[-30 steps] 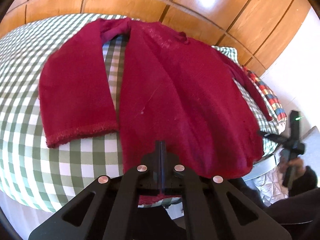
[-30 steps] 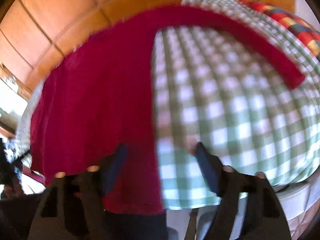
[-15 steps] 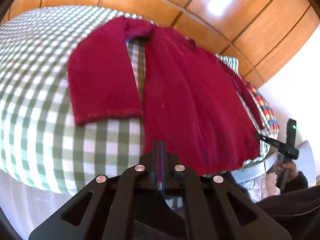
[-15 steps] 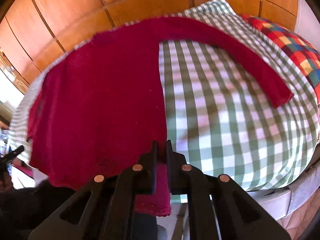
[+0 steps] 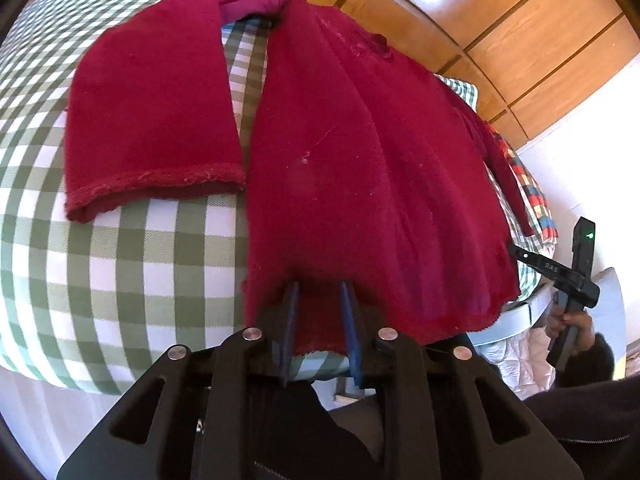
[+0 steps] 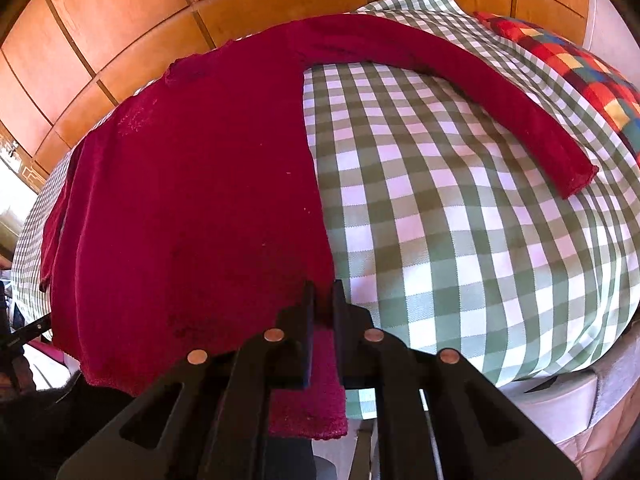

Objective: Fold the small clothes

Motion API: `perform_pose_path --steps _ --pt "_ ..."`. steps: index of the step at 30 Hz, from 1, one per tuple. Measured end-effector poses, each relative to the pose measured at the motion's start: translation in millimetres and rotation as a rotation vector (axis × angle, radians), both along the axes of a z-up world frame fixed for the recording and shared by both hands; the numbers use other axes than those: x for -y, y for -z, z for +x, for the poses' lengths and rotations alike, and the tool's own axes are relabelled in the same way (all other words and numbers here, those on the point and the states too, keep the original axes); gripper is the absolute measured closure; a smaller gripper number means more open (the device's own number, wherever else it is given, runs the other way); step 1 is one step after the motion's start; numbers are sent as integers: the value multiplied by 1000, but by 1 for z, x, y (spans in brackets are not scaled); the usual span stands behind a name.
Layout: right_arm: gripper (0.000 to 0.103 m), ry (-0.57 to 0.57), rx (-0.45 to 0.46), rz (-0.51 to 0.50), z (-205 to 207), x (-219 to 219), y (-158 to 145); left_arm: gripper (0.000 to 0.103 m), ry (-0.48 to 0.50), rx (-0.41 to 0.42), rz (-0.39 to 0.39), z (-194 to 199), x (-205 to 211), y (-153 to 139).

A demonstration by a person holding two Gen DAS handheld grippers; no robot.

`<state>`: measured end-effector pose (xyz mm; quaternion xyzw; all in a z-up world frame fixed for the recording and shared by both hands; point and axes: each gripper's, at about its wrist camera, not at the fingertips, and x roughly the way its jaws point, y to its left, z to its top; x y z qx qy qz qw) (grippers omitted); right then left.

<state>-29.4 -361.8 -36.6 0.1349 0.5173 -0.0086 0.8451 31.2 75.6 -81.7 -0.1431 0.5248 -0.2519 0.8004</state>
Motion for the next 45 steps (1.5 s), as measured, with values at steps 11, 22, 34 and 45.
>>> perform_pose_path --steps 11,22,34,45 --pt "100 -33 60 30 -20 6 -36 103 -65 115 41 -32 -44 -37" --pt "26 51 55 53 -18 10 -13 23 -56 125 84 -30 -18 -31" --pt "97 -3 19 47 -10 2 -6 98 -66 89 78 -15 -19 -17" --pt "84 -29 -26 -27 -12 -4 3 91 -150 -7 112 -15 -41 0"
